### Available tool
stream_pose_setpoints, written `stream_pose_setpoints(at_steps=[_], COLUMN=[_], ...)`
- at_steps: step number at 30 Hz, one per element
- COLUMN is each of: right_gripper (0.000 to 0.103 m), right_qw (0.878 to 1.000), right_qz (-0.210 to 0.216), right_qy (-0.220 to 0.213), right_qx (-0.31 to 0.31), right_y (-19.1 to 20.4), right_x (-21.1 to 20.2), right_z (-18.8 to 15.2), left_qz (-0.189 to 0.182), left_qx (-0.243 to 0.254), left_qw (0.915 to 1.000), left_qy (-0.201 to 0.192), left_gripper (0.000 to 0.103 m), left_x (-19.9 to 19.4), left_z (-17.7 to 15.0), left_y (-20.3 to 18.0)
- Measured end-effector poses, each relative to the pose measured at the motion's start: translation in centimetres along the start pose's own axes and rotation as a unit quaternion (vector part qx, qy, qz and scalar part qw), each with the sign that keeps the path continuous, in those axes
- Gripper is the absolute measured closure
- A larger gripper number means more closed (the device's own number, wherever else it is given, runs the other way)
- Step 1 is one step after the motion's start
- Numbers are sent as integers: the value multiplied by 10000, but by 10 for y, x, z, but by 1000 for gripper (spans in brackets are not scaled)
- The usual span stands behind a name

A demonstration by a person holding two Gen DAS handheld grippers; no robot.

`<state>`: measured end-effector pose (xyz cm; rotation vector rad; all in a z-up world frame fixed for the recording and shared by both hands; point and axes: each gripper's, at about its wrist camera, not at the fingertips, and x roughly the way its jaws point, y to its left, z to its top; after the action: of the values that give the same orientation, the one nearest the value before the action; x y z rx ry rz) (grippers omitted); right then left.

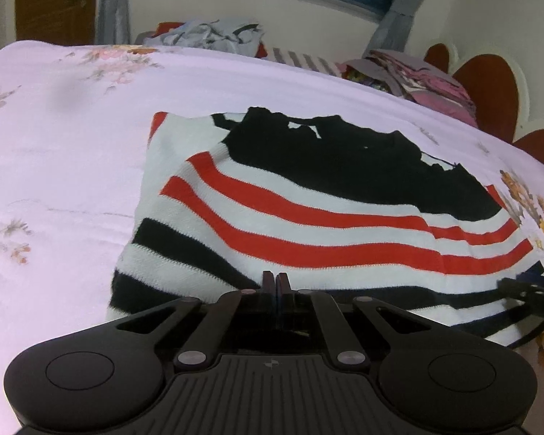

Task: Fold small clothes
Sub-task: 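Pull both grippers back across the folded sweater, smoothing it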

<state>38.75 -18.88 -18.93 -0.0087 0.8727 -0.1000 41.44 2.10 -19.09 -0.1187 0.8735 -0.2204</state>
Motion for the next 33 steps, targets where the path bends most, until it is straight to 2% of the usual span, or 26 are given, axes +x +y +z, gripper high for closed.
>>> stream_pose_setpoints(at_steps=[2, 3, 4, 8, 11, 15, 26, 27, 28, 30, 31, 33], right_gripper=[55, 56, 56, 54, 53, 51, 48, 49, 48, 48, 48, 48], right_qw=[9999, 9999, 9999, 9999, 9991, 10000, 9986, 9984, 9981, 9978, 9976, 9975], right_qz=[-104, -119, -124, -145, -285, -34, 500, 544, 579, 625, 646, 646], right_qy=[-86, 68, 50, -23, 95, -24, -161, -176, -194, -235, -252, -254], right_qx=[66, 18, -39, 1, -288, 39, 19, 14, 4, -32, -61, -104], right_y=[-5, -7, -6, -3, 3, 5, 45, 50, 53, 60, 64, 70], right_x=[-3, 2, 1, -7, -1, -13, -24, -24, -25, -25, -24, -19], right_z=[-5, -9, -10, -10, -12, -6, 1, 2, 2, 4, 5, 6], left_qz=[19, 53, 58, 18, 48, 47, -12, -13, -40, -32, -19, 8], left_qx=[100, 225, 295, 104, 124, -23, -199, -215, -243, -276, -245, -187], left_qw=[9999, 9997, 9995, 9999, 9999, 10000, 9997, 9996, 9995, 9996, 9997, 9998], left_qy=[-46, -53, -54, -22, 20, 75, 172, 177, 174, 109, 63, 83], left_gripper=[100, 100, 100, 100, 100, 100, 96, 88, 71, 48, 45, 45], left_x=[-6, -5, -4, -8, -11, -16, -30, -31, -33, -38, -41, -42], left_z=[-3, -6, -9, -7, -7, -9, -15, -16, -17, -21, -22, -25], left_y=[-5, -7, -6, -1, -1, 1, -3, -3, -3, -3, -4, -6])
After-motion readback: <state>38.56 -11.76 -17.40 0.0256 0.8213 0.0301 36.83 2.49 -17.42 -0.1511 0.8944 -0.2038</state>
